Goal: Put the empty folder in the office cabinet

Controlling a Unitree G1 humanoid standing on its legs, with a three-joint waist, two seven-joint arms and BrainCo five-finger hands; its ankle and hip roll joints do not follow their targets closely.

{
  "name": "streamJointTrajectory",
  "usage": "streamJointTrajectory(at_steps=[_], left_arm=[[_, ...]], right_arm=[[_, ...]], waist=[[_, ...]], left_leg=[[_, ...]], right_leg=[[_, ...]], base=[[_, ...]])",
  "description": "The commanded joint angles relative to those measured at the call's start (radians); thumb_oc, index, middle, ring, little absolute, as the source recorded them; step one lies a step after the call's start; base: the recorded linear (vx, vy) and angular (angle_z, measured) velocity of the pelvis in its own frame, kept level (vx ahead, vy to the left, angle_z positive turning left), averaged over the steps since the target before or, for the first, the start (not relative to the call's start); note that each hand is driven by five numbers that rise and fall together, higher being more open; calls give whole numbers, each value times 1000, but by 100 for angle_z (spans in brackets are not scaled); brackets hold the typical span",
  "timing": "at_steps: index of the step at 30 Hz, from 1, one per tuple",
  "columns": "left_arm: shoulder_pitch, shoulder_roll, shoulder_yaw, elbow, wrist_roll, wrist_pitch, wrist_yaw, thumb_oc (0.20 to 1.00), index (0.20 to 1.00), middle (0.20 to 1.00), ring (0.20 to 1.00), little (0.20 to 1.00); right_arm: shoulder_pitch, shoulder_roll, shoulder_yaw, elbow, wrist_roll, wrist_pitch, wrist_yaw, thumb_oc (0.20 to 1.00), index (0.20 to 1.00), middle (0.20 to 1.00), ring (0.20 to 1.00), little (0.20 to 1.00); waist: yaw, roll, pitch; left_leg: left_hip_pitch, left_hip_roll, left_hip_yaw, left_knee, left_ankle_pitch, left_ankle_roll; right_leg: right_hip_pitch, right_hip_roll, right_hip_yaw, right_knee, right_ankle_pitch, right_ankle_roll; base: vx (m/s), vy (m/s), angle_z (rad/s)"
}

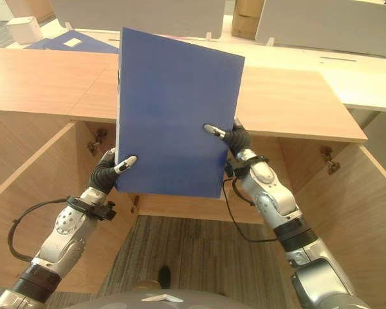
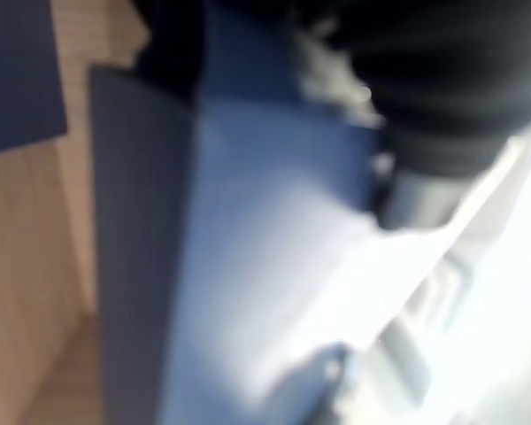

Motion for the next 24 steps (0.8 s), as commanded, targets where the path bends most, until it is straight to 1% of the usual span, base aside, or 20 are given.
streamJointTrajectory(at_steps=[1,2,3,4,5,7,11,13,16,20,21,24], left_arm=[[-133,-18,-77,-18,4,-111,3,200,200,200,200,200],[-129,-19,-75,-19,7,-118,14,200,200,200,200,200],[-127,-19,-70,-19,18,-131,43,495,495,495,495,495],[-126,-21,-64,-18,21,-143,64,915,915,915,915,915],[-124,-21,-58,-16,19,-147,68,1000,1000,1000,1000,1000],[-117,-24,-42,-15,17,-154,83,1000,1000,1000,1000,1000],[-79,-33,-5,-27,24,-171,101,1000,1000,1000,1000,1000],[-70,-35,3,-37,23,-169,108,1000,1000,1000,1000,1000],[-30,-41,35,-52,28,-171,150,1000,1000,1000,1000,1000],[-4,-49,53,-58,29,-175,154,1000,1000,1000,1000,1000],[6,-50,57,-63,27,-178,164,1000,1000,1000,1000,1000],[38,-55,64,-70,22,-189,151,1000,1000,1000,1000,1000]], right_arm=[[-111,4,16,12,-52,-64,7,200,200,200,200,200],[-108,3,15,13,-62,-77,9,200,200,200,200,200],[-105,2,13,14,-80,-93,10,200,200,200,200,200],[-102,-1,10,9,-87,-110,8,200,200,200,200,200],[-99,-3,5,3,-90,-116,6,200,200,200,200,200],[-88,-11,-8,-15,-128,-152,2,200,200,200,200,200],[-35,-34,-38,-63,-183,-193,6,200,200,200,200,200],[-21,-39,-41,-75,-188,-201,7,200,200,200,200,200],[44,-48,-59,-109,-225,-252,18,200,200,200,200,200],[88,-53,-69,-137,-257,-275,20,200,200,200,200,200],[105,-56,-69,-143,-279,-290,20,200,200,200,200,200],[166,-65,-72,-151,-311,-323,26,200,200,200,200,200]], waist=[[19,30,-40],[19,30,-39],[20,30,-39],[20,30,-38],[20,30,-37],[22,30,-36],[22,29,-32],[21,29,-31],[21,30,-27],[20,30,-25],[19,30,-22],[18,30,-17]], left_leg=[[86,-10,-4,-8,-187,8],[87,-10,-4,-8,-188,8],[86,-10,-5,-8,-187,8],[86,-10,-5,-8,-187,8],[86,-10,-6,-8,-187,9],[85,-11,-9,-8,-188,9],[85,-11,-10,-8,-190,10],[84,-11,-10,-8,-190,10],[84,-11,-10,-8,-190,11],[82,-11,-10,-8,-190,12],[81,-11,-10,-8,-190,12],[78,-11,-9,-8,-190,13]], right_leg=[[-13,-14,-2,-2,-38,21],[-12,-13,-3,-2,-39,21],[-12,-13,-3,-2,-39,20],[-12,-13,-3,-2,-39,20],[-11,-13,-3,-2,-40,19],[-12,-13,-4,-2,-40,18],[-11,-14,-6,-2,-39,19],[-11,-15,-6,-2,-40,19],[-12,-15,-7,-2,-38,21],[-15,-15,-7,-2,-37,22],[-16,-15,-7,-2,-37,23],[-17,-17,-9,-2,-37,25]], base=[[0,0,0],[0,0,0],[0,0,0],[0,0,0],[0,0,0],[0,0,0],[0,0,0],[0,0,0],[-7,-11,0],[-7,-8,0],[-35,-34,0],[-32,-38,2]])
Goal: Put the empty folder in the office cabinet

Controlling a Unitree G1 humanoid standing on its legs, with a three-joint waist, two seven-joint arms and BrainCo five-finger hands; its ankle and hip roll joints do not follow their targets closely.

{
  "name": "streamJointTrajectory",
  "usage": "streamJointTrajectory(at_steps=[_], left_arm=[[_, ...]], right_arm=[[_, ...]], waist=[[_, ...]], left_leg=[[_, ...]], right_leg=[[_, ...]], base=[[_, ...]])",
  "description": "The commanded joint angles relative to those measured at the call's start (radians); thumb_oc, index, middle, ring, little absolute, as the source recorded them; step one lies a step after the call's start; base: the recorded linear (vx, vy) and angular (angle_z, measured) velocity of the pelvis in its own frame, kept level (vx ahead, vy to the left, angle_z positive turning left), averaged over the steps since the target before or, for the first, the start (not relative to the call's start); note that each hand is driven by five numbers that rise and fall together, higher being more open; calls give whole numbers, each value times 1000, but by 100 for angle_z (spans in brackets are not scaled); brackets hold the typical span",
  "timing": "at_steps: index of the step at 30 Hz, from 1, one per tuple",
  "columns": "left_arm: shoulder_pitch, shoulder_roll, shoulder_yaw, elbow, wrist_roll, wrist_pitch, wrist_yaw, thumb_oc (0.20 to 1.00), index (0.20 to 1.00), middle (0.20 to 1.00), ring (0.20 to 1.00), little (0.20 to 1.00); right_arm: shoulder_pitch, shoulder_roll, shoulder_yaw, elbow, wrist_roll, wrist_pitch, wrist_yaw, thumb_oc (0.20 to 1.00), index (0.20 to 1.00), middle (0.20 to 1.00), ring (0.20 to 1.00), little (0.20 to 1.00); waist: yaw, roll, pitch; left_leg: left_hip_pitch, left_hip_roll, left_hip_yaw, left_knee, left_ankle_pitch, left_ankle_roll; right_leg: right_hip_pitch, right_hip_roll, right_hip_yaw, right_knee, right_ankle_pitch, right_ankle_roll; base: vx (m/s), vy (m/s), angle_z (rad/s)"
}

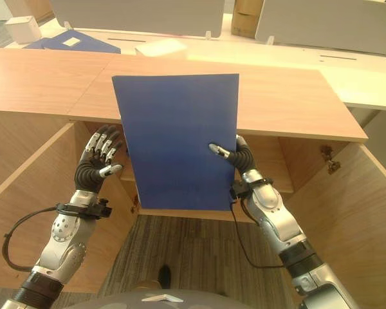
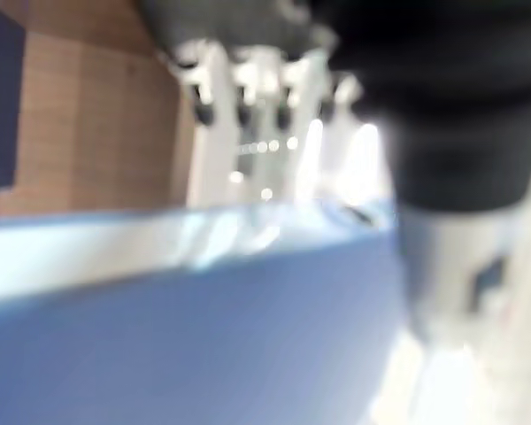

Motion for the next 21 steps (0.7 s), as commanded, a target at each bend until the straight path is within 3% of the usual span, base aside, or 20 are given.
streamJointTrajectory(at_steps=[1,14,21], left_arm=[[-29,17,3,-17,18,-74,-17,1000,1000,1000,1000,1000],[126,32,7,48,-16,-109,-47,1000,1000,1000,1000,1000],[182,38,-24,190,-29,-121,-30,1000,1000,1000,1000,1000]], right_arm=[[-37,-48,-67,-94,-41,-142,17,200,200,200,200,200],[121,-95,-24,-13,-165,-186,72,200,200,200,200,200],[185,-96,27,199,-171,-215,55,200,200,200,200,200]], waist=[[18,25,-16],[10,24,28],[11,26,66]], left_leg=[[90,-12,-8,1,-187,9],[73,-7,-6,1,-181,9],[46,-4,-8,1,-170,5]], right_leg=[[-6,-12,-8,3,-35,27],[-19,-10,-13,3,-34,32],[-44,-7,-23,3,-31,33]], base=[[-33,-45,1],[-31,-29,1],[-43,-8,5]])
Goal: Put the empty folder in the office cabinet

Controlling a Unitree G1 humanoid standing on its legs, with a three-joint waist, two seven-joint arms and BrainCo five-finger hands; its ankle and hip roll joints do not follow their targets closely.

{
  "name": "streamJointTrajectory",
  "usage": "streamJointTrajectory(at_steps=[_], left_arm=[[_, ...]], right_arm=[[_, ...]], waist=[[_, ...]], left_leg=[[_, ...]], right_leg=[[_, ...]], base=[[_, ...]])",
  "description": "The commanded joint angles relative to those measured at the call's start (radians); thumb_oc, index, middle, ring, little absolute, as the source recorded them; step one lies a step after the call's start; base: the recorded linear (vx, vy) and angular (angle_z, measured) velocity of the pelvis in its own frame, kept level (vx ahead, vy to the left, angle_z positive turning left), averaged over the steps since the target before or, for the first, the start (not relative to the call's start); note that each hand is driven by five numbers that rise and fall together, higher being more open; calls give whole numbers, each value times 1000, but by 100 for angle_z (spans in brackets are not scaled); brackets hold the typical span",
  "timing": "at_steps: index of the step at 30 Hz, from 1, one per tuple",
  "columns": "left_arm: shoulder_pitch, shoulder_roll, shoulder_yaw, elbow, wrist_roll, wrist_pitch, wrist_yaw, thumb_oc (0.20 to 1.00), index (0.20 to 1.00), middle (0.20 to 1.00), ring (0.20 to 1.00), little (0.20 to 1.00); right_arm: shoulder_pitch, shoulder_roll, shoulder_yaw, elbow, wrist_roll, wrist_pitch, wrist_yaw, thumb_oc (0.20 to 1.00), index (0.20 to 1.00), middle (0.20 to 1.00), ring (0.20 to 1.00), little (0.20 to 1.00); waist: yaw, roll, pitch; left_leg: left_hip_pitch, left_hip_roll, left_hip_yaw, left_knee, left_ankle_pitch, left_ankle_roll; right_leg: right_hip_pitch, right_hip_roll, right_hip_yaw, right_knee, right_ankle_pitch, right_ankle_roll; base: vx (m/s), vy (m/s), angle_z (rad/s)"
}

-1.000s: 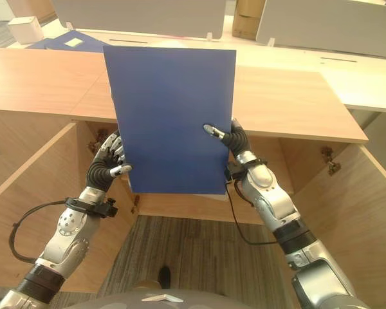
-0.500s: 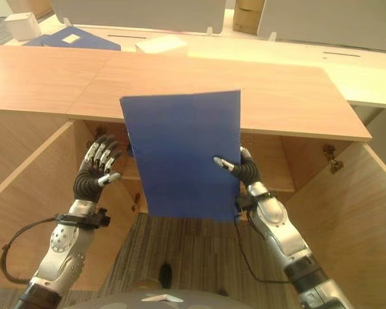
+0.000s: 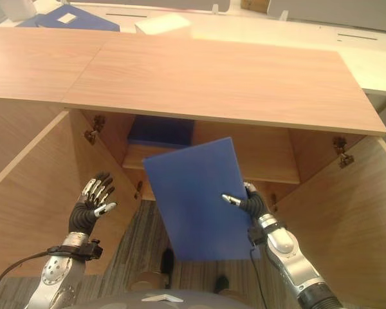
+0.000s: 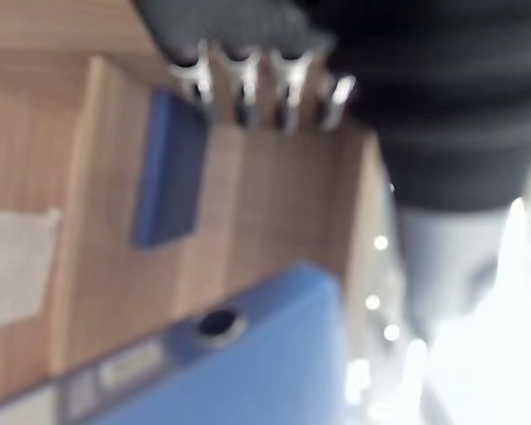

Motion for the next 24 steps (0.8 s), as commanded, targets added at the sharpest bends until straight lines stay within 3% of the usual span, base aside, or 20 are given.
streamJointTrajectory(at_steps=[1,10,15,19,21,24], left_arm=[[-68,33,-19,43,-29,-73,-5,1000,1000,1000,1000,1000],[-16,0,-43,232,-9,-29,-33,1000,1000,1000,1000,1000],[-8,-45,-62,390,-40,60,-68,1000,1000,1000,1000,1000],[2,-131,-39,634,-97,184,-180,1000,1000,1000,1000,1000],[-10,-156,-23,785,-36,234,-197,1000,1000,1000,1000,1000],[-43,-165,-27,928,12,229,-240,1000,1000,1000,1000,1000]], right_arm=[[-68,-26,2,-6,27,-101,-22,200,200,200,200,200],[-51,41,-33,185,80,-104,-20,200,200,200,200,200],[-79,65,-47,289,112,-100,-52,200,200,200,200,200],[-132,94,-69,369,149,-89,-86,200,200,200,200,200],[-167,104,-93,406,173,-90,-89,200,200,200,200,200],[-223,108,-115,441,211,-93,-92,200,200,200,200,200]], waist=[[11,20,3],[13,28,9],[19,36,11],[27,40,13],[29,43,20],[26,61,47]], left_leg=[[98,-7,4,1,-182,6],[100,-14,-1,1,-184,8],[101,-23,0,1,-184,14],[103,-39,1,1,-186,31],[94,-47,8,12,-189,48],[68,-45,20,47,-184,70]], right_leg=[[-2,-11,-4,3,-30,30],[-2,-16,-13,3,-27,35],[-3,-24,-14,3,-21,40],[-11,-39,-7,16,-13,48],[-28,-55,0,62,-20,55],[-95,-83,9,212,-26,59]], base=[[0,0,0],[31,26,2],[56,74,0],[49,123,-1],[12,132,0],[-50,119,0]])
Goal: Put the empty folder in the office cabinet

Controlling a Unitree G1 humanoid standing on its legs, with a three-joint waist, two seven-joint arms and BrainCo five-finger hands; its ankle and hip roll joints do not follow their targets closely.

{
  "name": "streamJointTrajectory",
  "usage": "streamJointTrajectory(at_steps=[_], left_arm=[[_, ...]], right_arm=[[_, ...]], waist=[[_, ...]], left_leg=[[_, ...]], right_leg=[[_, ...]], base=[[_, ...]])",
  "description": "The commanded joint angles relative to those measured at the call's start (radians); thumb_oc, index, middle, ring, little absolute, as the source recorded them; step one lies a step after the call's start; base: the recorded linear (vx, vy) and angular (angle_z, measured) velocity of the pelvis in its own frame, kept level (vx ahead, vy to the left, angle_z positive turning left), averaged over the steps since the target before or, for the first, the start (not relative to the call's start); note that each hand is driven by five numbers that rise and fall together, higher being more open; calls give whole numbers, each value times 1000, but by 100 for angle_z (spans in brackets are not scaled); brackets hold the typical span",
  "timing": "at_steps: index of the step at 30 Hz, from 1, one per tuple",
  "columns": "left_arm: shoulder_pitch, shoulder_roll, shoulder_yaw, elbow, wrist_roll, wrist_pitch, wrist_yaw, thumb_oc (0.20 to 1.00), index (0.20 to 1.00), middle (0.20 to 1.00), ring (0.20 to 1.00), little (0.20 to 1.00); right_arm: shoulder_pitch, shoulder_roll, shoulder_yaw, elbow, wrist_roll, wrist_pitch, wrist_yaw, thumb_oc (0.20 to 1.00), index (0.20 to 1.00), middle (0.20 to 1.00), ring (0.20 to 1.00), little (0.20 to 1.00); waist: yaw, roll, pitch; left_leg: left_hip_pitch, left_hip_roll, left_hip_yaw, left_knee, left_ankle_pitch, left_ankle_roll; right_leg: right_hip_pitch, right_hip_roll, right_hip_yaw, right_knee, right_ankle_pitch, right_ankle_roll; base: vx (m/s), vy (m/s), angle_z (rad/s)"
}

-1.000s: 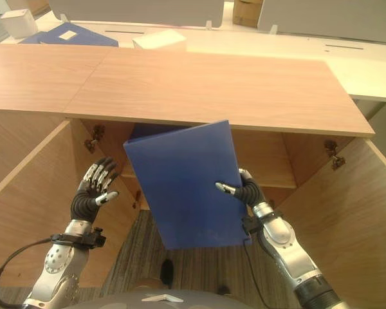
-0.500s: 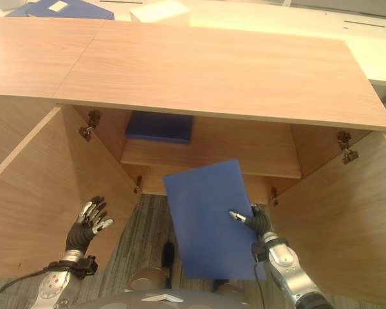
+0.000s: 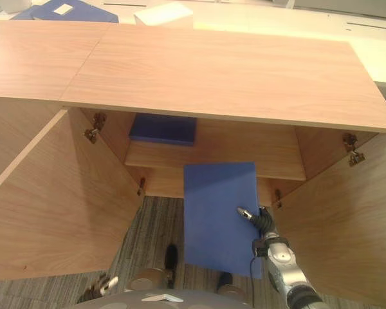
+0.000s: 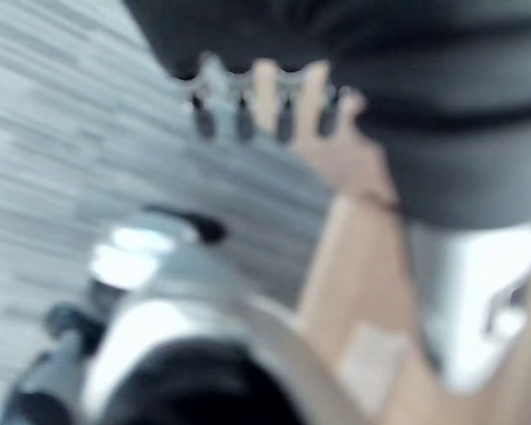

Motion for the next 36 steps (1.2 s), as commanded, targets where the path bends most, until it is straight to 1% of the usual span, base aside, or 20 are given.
streamJointTrajectory(at_steps=[1,3,4,6,7,8,10,11,13,15,17,18,19,21,23,25,28,31,34,36], left_arm=[[-41,33,-39,-49,54,-21,-53,1000,1000,1000,1000,1000],[-52,31,-43,-17,54,-34,-56,1000,1000,1000,1000,1000],[-64,27,-46,3,73,-38,-39,1000,1000,1000,1000,1000],[-71,34,-42,16,58,-35,-45,1000,1000,1000,1000,1000],[-73,37,-37,16,54,-23,-45,1000,1000,1000,1000,1000],[-75,39,-34,17,57,-17,-46,1000,1000,1000,1000,1000],[-77,37,-31,19,82,-10,-45,1000,1000,1000,1000,1000],[-77,37,-31,19,82,-10,-45,1000,1000,1000,1000,1000],[-63,32,-35,20,96,-15,-55,1000,1000,1000,1000,1000],[-43,31,-39,18,102,-23,-62,1000,1000,1000,1000,1000],[-26,33,-36,23,117,-36,-66,1000,1000,1000,1000,1000],[-19,31,-33,27,126,-43,-77,1000,1000,1000,1000,1000],[-15,32,-32,29,130,-47,-95,1000,1000,1000,1000,1000],[-9,35,-31,24,142,-44,-116,1000,1000,1000,1000,1000],[2,45,-28,8,141,-26,-147,1000,1000,1000,1000,1000],[6,55,-32,-9,175,-33,-178,1000,1000,1000,1000,1000],[7,67,-51,-31,169,-43,-192,1000,1000,1000,1000,1000],[-3,83,-72,-43,147,-58,-202,1000,1000,1000,1000,1000],[-12,86,-90,-32,161,-82,-190,1000,1000,1000,1000,1000],[-12,86,-93,-28,164,-90,-189,1000,1000,1000,1000,1000]], right_arm=[[-107,-51,-43,-59,89,-58,-8,200,200,200,200,200],[-130,-49,-49,-45,97,-55,-4,200,200,200,200,200],[-149,-41,-55,-32,101,-46,-6,200,200,200,200,200],[-148,-32,-66,-16,104,-20,-1,200,200,200,200,200],[-145,-30,-75,-6,97,-11,2,200,200,200,200,200],[-143,-29,-82,0,93,-3,2,200,200,200,200,200],[-138,-22,-104,29,78,2,7,200,200,200,200,200],[-138,-22,-104,29,78,2,7,200,200,200,200,200],[-129,-21,-125,46,64,12,-1,200,200,200,200,200],[-119,-24,-138,54,58,20,-5,200,200,200,200,200],[-108,-33,-147,66,53,24,7,200,200,200,200,200],[-99,-39,-156,76,48,20,20,200,200,200,200,200],[-89,-46,-163,83,50,11,29,200,200,200,200,200],[-80,-53,-174,101,39,-4,54,200,200,200,200,200],[-80,-60,-166,103,28,-15,69,200,200,200,200,200],[-94,-66,-156,92,42,-29,58,200,200,200,200,200],[-117,-86,-153,66,57,-33,46,200,200,200,200,200],[-172,-118,-152,39,70,-23,7,200,200,200,200,200],[-236,-130,-151,49,83,-14,-67,200,200,200,200,200],[-253,-134,-159,56,88,-5,-81,200,200,200,200,200]], waist=[[27,66,20],[23,75,35],[17,79,49],[-8,74,53],[-18,75,51],[-24,77,50],[-30,78,56],[-30,78,56],[-38,71,68],[-46,62,78],[-59,55,81],[-68,61,80],[-83,59,72],[-94,62,59],[-94,66,47],[-86,68,49],[-80,72,59],[-74,80,82],[-62,87,106],[-58,89,111]], left_leg=[[54,5,6,37,-156,33],[49,3,10,46,-156,35],[49,-6,14,60,-169,33],[74,-27,16,76,-211,28],[88,-30,14,80,-226,27],[98,-31,13,84,-236,25],[121,-33,21,114,-264,23],[121,-33,21,114,-264,23],[142,-48,18,172,-310,29],[152,-65,6,230,-354,38],[157,-80,-13,279,-394,49],[167,-78,-27,295,-417,53],[170,-82,-49,302,-428,57],[174,-74,-63,308,-443,53],[179,-55,-64,296,-444,40],[169,-41,-70,291,-438,32],[158,-27,-78,274,-426,26],[137,-13,-92,245,-405,18],[122,1,-103,218,-385,10],[121,4,-105,212,-382,8]], right_leg=[[-103,-30,19,191,-27,30],[-126,-36,21,203,-15,29],[-146,-38,23,159,15,34],[-191,-43,54,52,109,66],[-215,-41,58,13,128,75],[-233,-39,57,-9,135,80],[-294,-42,27,-17,126,89],[-294,-42,27,-17,126,89],[-337,-51,8,-17,124,91],[-346,-58,13,-17,134,90],[-348,-62,42,-17,144,88],[-341,-54,76,-17,139,86],[-343,-52,128,-17,140,85],[-331,-50,173,-17,137,81],[-314,-49,181,-17,137,76],[-310,-47,184,-17,147,73],[-323,-42,185,-2,147,68],[-356,-37,188,33,145,60],[-390,-39,186,79,143,56],[-402,-42,185,98,143,55]], base=[[-41,63,-17],[-23,59,-16],[77,33,-18],[197,20,-45],[239,2,-40],[248,7,-18],[206,-7,0],[178,-27,-5],[300,-33,0],[353,-36,27],[360,-52,96],[361,-75,76],[367,-97,16],[395,-147,39],[378,-168,100],[210,-131,56],[103,-83,13],[45,-61,6],[84,-83,3],[49,-46,5]])
